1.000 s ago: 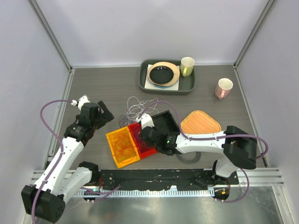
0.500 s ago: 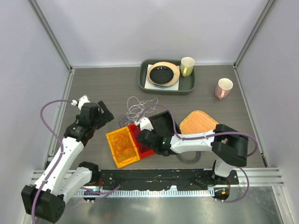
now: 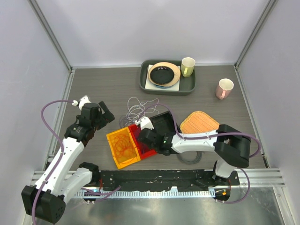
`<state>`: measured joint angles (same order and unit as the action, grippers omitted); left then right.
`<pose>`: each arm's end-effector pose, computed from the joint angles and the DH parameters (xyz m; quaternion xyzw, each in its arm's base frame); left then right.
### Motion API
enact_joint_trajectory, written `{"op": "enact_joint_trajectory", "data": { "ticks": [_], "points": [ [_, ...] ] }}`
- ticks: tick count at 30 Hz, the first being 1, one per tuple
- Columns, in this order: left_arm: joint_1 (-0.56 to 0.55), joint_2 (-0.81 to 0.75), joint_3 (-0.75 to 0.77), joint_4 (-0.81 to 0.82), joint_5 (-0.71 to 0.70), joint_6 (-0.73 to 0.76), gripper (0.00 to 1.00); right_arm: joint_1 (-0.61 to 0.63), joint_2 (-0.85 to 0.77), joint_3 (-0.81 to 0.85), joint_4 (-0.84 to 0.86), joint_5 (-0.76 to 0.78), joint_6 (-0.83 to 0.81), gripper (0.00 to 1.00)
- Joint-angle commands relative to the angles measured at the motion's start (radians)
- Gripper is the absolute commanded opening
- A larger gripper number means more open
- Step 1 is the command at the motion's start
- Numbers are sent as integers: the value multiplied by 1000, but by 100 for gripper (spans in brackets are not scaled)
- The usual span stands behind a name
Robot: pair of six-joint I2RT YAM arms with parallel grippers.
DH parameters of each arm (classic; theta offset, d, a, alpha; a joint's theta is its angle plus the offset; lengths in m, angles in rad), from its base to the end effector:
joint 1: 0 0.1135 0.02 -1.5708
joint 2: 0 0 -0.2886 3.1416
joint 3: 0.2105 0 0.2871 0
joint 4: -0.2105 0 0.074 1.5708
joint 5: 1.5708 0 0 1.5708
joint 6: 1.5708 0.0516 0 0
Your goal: Untangle the cables
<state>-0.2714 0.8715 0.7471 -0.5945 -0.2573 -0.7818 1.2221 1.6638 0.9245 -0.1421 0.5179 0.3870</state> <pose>0.2092 -0.0446 0.2775 -0.2793 0.8605 -0.1049 0.4130 0.1505 0.3393 0.1643 -0.2898 0.8667 0.0682 0.4002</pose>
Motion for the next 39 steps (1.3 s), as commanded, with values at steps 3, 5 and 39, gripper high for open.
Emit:
{"op": "enact_joint_trajectory", "data": {
  "ticks": [3, 5, 39],
  "points": [
    [6, 21, 6, 45, 33, 15, 100, -1, -107, 73, 3, -32, -31, 28],
    [6, 26, 9, 47, 38, 16, 100, 1, -121, 77, -4, -45, -34, 35],
    [6, 695, 298, 125, 460, 156, 96, -10, -644, -208, 137, 274, -74, 91]
  ]
}}
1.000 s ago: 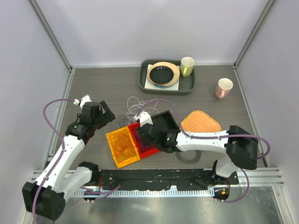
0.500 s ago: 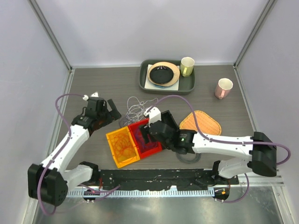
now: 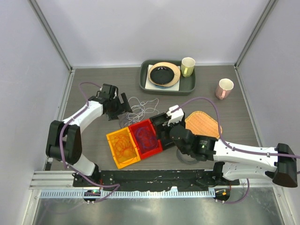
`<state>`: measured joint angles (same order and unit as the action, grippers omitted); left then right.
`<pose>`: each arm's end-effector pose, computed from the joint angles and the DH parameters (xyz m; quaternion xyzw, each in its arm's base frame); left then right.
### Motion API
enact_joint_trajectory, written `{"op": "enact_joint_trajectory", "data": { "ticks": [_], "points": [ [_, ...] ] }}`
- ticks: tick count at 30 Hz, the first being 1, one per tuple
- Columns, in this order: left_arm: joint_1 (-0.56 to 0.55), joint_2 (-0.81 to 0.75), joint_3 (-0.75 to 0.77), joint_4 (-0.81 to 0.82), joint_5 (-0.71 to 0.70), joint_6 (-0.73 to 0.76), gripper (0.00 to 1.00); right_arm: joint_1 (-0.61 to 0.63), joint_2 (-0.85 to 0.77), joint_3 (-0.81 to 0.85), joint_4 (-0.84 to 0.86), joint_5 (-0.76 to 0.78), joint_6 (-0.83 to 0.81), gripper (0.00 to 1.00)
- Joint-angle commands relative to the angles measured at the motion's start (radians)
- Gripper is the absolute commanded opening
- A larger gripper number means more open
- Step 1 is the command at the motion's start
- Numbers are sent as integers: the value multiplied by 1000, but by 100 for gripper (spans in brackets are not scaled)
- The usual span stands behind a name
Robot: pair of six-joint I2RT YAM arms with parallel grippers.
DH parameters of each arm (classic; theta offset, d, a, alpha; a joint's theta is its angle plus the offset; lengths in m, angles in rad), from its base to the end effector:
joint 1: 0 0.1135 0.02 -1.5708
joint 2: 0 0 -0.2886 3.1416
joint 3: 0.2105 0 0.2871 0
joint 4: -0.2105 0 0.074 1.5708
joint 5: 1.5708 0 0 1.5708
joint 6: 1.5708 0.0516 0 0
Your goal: Untangle the cables
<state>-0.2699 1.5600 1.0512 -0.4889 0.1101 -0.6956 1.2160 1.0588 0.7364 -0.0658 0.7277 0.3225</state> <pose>0.3447 -0.1013 0.2124 -0.1871 0.9394 -0.1778 0.2255 0.1253 0.2395 0.2904 -0.1563 0.7854 0.1501 0.5798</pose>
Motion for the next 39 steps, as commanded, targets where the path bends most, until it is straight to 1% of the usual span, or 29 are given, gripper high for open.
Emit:
{"op": "enact_joint_trajectory", "data": {
  "ticks": [1, 2, 3, 6, 8, 9, 11, 12, 14, 15, 17, 18, 19, 23, 26, 27, 29, 30, 31, 32, 33, 34, 35, 39],
  "points": [
    [1, 8, -11, 24, 102, 76, 94, -4, -45, -23, 90, 62, -11, 91],
    [1, 11, -17, 27, 105, 83, 92, -6, -46, -25, 92, 64, -13, 91],
    [0, 12, -22, 24, 103, 87, 86, -6, -46, -25, 95, 65, -17, 92],
    [0, 9, -39, 30, 125, 102, 79, -9, -43, -26, 96, 67, -20, 91],
    [-9, 8, -48, 26, 88, 107, 74, -9, -39, -28, 96, 75, -19, 91],
    [-14, 12, -48, 12, 76, 111, 69, -10, -39, -28, 96, 76, -17, 91],
    [-17, 15, -53, 10, 91, 122, 66, -10, -37, -29, 96, 70, -13, 91],
    [-18, 18, -51, 10, 89, 122, 60, -10, -39, -32, 96, 67, -11, 91],
    [-26, 20, -42, -3, 59, 122, 52, -10, -39, -32, 96, 67, -11, 91],
    [-28, 20, -37, -10, 48, 122, 41, -10, -37, -32, 96, 67, -13, 91],
    [-28, 12, -19, -14, 46, 123, 26, -10, -36, -34, 100, 59, -14, 91],
    [-29, 8, -10, -14, 51, 125, 7, -12, -31, -34, 103, 56, -19, 91],
    [-29, -8, 9, -16, 49, 125, 0, -12, -30, -31, 103, 53, -22, 91],
    [-29, -60, 78, -34, 36, 134, 0, -12, -20, -22, 130, 39, -57, 92],
    [-29, -116, 151, -53, 19, 142, 0, -13, -7, -22, 193, -4, -118, 91],
    [-29, -133, 168, -50, 19, 142, 0, -15, -2, -22, 246, -52, -169, 91],
    [-29, -175, 216, -43, 40, 127, 0, -26, 18, -23, 300, -115, -209, 91],
    [-29, -185, 236, -43, 62, 125, 0, -45, 27, -22, 343, -154, -227, 91],
    [-29, -198, 269, -43, 104, 123, 0, -64, 38, -16, 360, -225, -249, 91],
    [-29, -221, 285, -45, 131, 123, 0, -85, 59, -8, 374, -279, -258, 91],
    [-31, -232, 299, -43, 151, 123, 0, -136, 72, 0, 401, -330, -267, 92],
    [-31, -245, 312, -36, 166, 125, 0, -160, 82, 12, 420, -426, -286, 92],
    [-32, -258, 320, -27, 206, 126, 0, -183, 93, 20, 437, -476, -302, 91],
    [-35, -331, 345, -14, 226, 104, 0, -288, 185, 93, 492, -666, -298, 91]
  ]
}}
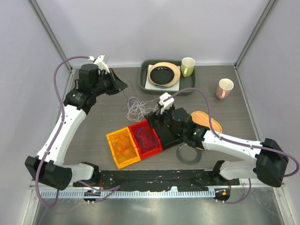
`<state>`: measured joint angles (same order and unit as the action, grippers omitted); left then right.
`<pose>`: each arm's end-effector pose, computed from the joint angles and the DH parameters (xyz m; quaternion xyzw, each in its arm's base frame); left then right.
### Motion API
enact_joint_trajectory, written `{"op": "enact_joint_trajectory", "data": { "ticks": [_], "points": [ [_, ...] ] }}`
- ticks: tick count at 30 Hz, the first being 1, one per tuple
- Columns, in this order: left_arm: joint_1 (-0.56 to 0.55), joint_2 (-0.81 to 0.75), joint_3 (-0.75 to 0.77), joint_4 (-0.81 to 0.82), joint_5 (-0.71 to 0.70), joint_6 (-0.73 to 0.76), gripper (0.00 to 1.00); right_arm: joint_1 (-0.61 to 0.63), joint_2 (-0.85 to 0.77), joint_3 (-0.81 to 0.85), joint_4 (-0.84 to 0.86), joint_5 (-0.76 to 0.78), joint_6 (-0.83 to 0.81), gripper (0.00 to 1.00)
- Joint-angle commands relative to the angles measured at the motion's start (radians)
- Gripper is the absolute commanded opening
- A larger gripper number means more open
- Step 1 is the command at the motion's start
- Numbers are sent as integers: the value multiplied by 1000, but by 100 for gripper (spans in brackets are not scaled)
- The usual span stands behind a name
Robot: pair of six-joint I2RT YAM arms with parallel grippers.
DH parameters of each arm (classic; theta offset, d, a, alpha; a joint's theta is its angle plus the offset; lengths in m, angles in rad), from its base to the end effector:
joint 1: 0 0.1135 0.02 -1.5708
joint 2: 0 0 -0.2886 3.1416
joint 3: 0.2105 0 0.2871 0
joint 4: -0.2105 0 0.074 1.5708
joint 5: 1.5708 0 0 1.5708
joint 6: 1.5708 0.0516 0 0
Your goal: Untangle the cables
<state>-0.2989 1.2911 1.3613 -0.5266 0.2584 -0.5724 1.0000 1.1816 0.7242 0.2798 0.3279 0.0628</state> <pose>0.3090 -0.1090 0.4158 -0.0472 0.8431 -0.3204 0.4293 0.1814 0.2517 0.2886 -0.2483 0.7225 0.2128 0.6092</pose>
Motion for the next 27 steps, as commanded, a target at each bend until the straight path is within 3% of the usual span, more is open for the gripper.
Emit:
{"op": "enact_joint_trajectory", "data": {
  "ticks": [1, 6, 15, 22, 25, 27],
  "points": [
    [-6, -75, 39, 27, 73, -29, 0, -89, 85, 141, 148, -295, -29, 91],
    [-6, -142, 51, 71, 53, -95, 0, -90, 206, 193, 260, -446, -46, 91],
    [-8, -118, 188, 30, 48, -127, 0, -93, 424, 380, 274, -457, -29, 91],
    [-6, -118, 165, 34, 64, -136, 0, -100, 533, 462, 377, -360, 20, 90],
    [-8, -122, 162, 37, 65, -136, 0, -101, 558, 454, 456, -368, 26, 79],
    [-6, -128, 156, 39, 59, -136, 0, -103, 566, 434, 530, -368, 52, 56]
  ]
}}
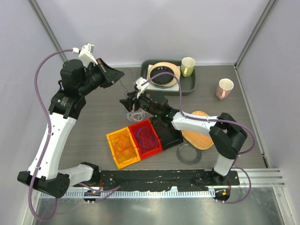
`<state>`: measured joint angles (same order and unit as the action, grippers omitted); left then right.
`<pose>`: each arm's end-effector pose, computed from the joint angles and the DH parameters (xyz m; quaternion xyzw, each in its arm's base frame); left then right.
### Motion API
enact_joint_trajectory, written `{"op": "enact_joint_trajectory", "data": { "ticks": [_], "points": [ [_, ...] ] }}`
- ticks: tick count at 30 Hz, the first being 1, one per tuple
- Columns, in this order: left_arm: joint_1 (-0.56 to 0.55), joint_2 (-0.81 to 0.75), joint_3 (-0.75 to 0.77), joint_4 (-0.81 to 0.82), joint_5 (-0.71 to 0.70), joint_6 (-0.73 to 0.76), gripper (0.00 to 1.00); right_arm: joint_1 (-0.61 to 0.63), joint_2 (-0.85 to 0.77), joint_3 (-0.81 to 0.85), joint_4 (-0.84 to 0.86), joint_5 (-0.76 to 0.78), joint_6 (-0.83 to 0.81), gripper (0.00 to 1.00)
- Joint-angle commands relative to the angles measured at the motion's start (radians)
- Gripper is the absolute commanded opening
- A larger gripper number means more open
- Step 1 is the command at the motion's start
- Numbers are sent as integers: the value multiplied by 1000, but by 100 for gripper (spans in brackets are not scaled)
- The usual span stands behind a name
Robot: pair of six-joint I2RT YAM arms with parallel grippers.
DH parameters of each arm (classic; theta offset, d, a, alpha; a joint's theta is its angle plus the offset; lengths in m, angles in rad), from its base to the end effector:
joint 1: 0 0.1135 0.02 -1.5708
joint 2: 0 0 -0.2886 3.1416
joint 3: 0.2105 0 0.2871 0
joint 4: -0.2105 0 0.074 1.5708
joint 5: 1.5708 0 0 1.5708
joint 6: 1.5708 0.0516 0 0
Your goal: Untangle the cables
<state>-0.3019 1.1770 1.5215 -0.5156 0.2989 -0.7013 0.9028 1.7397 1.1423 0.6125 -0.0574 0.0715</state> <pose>0.2578 -0.0962 0.5103 -0.0561 0.7604 -0.4061 0.5037 0.2825 0.3629 0.2916 -0.3019 0.6335 0.3511 0.6199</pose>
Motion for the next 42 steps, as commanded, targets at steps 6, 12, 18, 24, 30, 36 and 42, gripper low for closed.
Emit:
{"op": "enact_joint_trajectory", "data": {
  "ticks": [6, 12, 18, 24, 30, 36, 42],
  "points": [
    [-5, -28, -21, 29, 13, -7, 0, -10, -5, 7, 233, 37, 53, 53],
    [-5, -56, -79, 38, -10, 25, 1, -16, -49, 17, 187, 53, 71, 1],
    [-5, -131, -202, 83, -21, 83, 83, -45, -112, 20, 102, 128, 109, 1],
    [-2, -298, -418, 169, -89, 161, 100, -137, -175, 28, -6, 176, 278, 1],
    [-3, -356, -616, 301, -18, 197, 100, -159, -233, 115, -181, 189, 298, 1],
    [-5, -254, -765, 560, 156, 218, 100, -159, -259, 195, -290, 203, 350, 1],
    [-5, -82, -725, 669, 240, 252, 100, -159, -253, 243, -301, 177, 398, 1]
  ]
}}
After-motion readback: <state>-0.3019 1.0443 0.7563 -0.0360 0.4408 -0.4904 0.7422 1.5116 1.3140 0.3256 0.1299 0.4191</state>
